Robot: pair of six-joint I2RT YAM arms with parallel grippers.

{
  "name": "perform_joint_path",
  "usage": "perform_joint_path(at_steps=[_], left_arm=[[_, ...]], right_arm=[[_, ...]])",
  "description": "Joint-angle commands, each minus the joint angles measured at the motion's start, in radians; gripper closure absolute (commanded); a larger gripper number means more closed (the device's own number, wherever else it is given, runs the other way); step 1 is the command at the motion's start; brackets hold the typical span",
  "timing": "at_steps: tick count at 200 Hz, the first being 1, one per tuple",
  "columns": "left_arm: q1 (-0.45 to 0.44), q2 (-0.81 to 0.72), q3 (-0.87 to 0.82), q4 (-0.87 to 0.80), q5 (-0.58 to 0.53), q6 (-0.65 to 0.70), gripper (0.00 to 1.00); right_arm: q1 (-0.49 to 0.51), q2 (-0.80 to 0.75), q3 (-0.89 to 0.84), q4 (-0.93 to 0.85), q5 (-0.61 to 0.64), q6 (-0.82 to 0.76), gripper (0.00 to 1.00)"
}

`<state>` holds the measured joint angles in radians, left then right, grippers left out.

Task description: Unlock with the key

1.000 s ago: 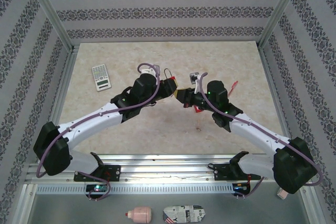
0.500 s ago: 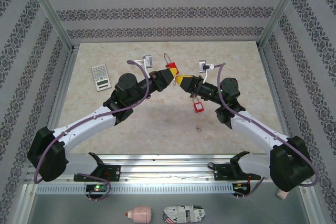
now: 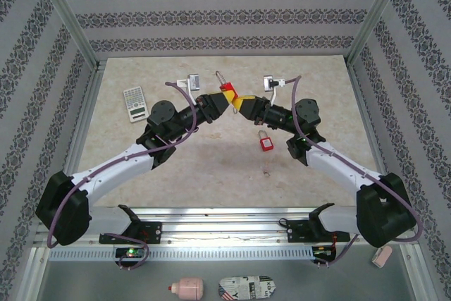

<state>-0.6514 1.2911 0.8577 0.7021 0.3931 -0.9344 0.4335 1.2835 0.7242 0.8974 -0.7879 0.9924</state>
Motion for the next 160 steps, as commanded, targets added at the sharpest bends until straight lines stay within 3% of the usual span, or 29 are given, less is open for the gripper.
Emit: perform_joint_path(at_steps=[1,15,41,61,78,107,140,160], left_arm=[[-0.085,-0.03,-0.017,-0.043,0.359,0.017,1.0],[-0.085,-0.041,-0.012,-0.089,0.351,0.04,1.0],[-0.074,-0.077,-0.014,-0.162,0.335,0.077,1.0],[-0.065,-0.107,0.016,-0.313,0.303,0.151,1.0],[-0.063,-0.127,0.063,-0.496,0.251,0.237,1.0],[-0.063,-0.142,0.159,-0.812,0.101,0.404,1.0],[-0.068,-0.109,0.279,-1.135,-0.154,0.557,1.0],[-0.095,-0.08,0.325,-1.225,-0.249,0.633,1.0]], right_arm=[[-0.015,0.068,0.052,-0.01,0.125,0.06,0.74],[-0.015,0.068,0.061,-0.02,0.118,0.06,0.69],[-0.039,0.019,0.05,-0.107,0.115,0.034,0.51],[-0.075,-0.033,0.028,-0.148,0.096,0.027,0.4],[-0.094,-0.087,0.032,-0.299,0.086,-0.034,0.35],[-0.085,-0.217,0.068,-0.647,0.14,-0.239,0.29],[-0.086,-0.329,0.117,-0.868,0.156,-0.346,0.25],[-0.063,-0.303,0.21,-0.996,0.167,-0.409,0.25]])
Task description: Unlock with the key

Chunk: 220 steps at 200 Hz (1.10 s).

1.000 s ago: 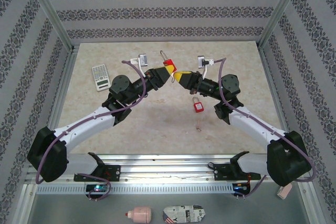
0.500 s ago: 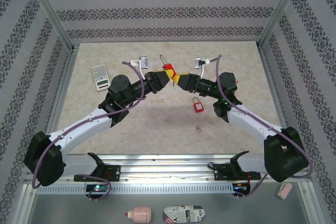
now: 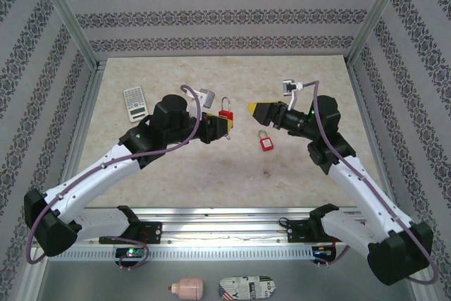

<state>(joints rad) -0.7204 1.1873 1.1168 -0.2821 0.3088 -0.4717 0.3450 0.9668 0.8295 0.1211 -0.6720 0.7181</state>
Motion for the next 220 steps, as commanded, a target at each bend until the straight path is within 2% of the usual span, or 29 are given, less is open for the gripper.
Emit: perform_joint_path(at_steps=[1,19,54,83,111,146,165,193,220], left_arm=[[-0.028,0.024,0.066,-0.242,-0.167,0.173,1.0],[-0.049,0.038,0.077,-0.26,-0.228,0.202,1.0],[-0.108,0.054,0.081,-0.253,-0.308,0.246,1.0],[-0.123,0.053,0.063,-0.225,-0.309,0.254,1.0],[-0.126,0.046,0.048,-0.204,-0.29,0.252,1.0],[-0.134,0.052,0.043,-0.195,-0.289,0.255,1.0],[-0.144,0.058,0.042,-0.192,-0.282,0.264,1.0],[-0.146,0.033,0.021,-0.168,-0.264,0.27,1.0],[-0.146,0.005,0.007,-0.166,-0.188,0.298,1.0]], right_arm=[[0.027,0.017,0.11,-0.226,0.053,-0.14,0.25],[0.087,0.065,0.176,-0.305,0.114,-0.198,0.28],[0.198,0.166,0.251,-0.34,0.19,-0.232,0.34],[0.25,0.218,0.279,-0.371,0.237,-0.259,0.42],[0.261,0.225,0.258,-0.349,0.245,-0.253,0.48],[0.273,0.255,0.264,-0.334,0.236,-0.24,0.6],[0.284,0.269,0.276,-0.341,0.242,-0.247,0.73],[0.284,0.271,0.279,-0.363,0.27,-0.274,0.87],[0.278,0.255,0.264,-0.345,0.24,-0.324,0.93]])
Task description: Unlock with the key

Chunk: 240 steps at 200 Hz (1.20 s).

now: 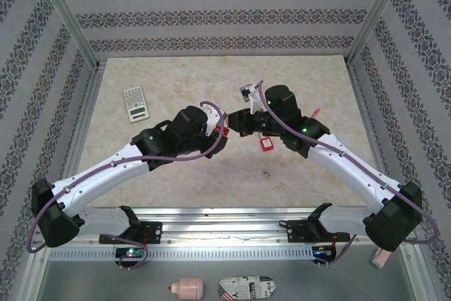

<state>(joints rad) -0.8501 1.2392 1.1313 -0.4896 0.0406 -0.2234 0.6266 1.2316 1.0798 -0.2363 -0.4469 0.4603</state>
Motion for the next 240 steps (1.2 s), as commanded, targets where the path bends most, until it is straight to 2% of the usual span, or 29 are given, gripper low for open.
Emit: perform_joint_path(at_steps=[1,23,43,60,92,112,127,160,211,240], left_arm=[[-0.016,-0.047,-0.006,0.041,0.083,0.051,1.0],[-0.014,-0.064,-0.02,0.036,0.146,0.065,1.0],[-0.01,-0.088,-0.042,0.025,0.084,0.068,1.0],[-0.01,-0.085,-0.046,0.009,0.084,0.074,1.0],[-0.01,-0.086,-0.067,0.04,0.165,0.078,1.0],[-0.01,-0.088,-0.071,0.046,0.16,0.076,1.0],[-0.01,-0.083,-0.069,0.042,0.143,0.079,1.0],[-0.028,-0.084,-0.094,0.091,-0.087,0.049,1.0],[-0.133,0.031,-0.067,0.143,-0.524,0.092,1.0],[-0.14,0.088,-0.047,0.164,-0.633,0.14,1.0]], right_arm=[[-0.004,-0.01,0.014,0.013,0.013,-0.069,0.94],[-0.037,-0.019,0.005,0.017,-0.028,-0.1,1.0],[-0.09,-0.034,0.001,0.022,-0.067,-0.074,1.0],[-0.088,-0.051,0.002,0.035,-0.119,-0.095,1.0],[-0.083,-0.047,0.033,-0.036,-0.112,-0.175,1.0],[-0.106,-0.048,0.016,-0.005,-0.147,-0.147,1.0],[-0.113,-0.051,0.009,-0.001,-0.124,-0.13,1.0],[-0.129,-0.02,-0.004,0.01,0.007,0.049,1.0],[-0.073,0.045,-0.001,-0.021,0.197,0.272,1.0],[-0.076,0.06,-0.015,0.011,0.224,0.405,1.0]])
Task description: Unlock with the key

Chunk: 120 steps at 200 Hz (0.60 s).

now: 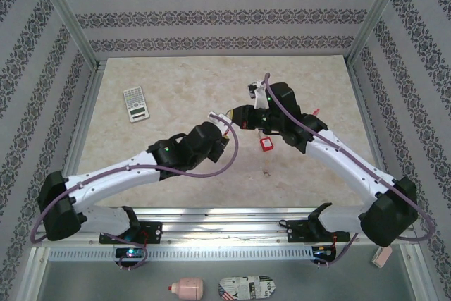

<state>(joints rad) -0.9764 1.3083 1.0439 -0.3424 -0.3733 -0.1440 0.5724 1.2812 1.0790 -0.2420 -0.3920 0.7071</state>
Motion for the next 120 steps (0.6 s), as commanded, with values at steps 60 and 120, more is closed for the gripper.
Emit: perform_joint_path(at_steps=[60,120], left_arm=[[-0.014,0.099,-0.006,0.112,-0.329,0.182,1.0],[0.088,0.15,-0.033,0.098,-0.2,0.205,1.0]], right_arm=[[-0.075,0.049,-0.008,0.06,0.104,0.266,0.53],[-0.224,-0.028,-0.075,0.04,0.041,0.109,0.35]])
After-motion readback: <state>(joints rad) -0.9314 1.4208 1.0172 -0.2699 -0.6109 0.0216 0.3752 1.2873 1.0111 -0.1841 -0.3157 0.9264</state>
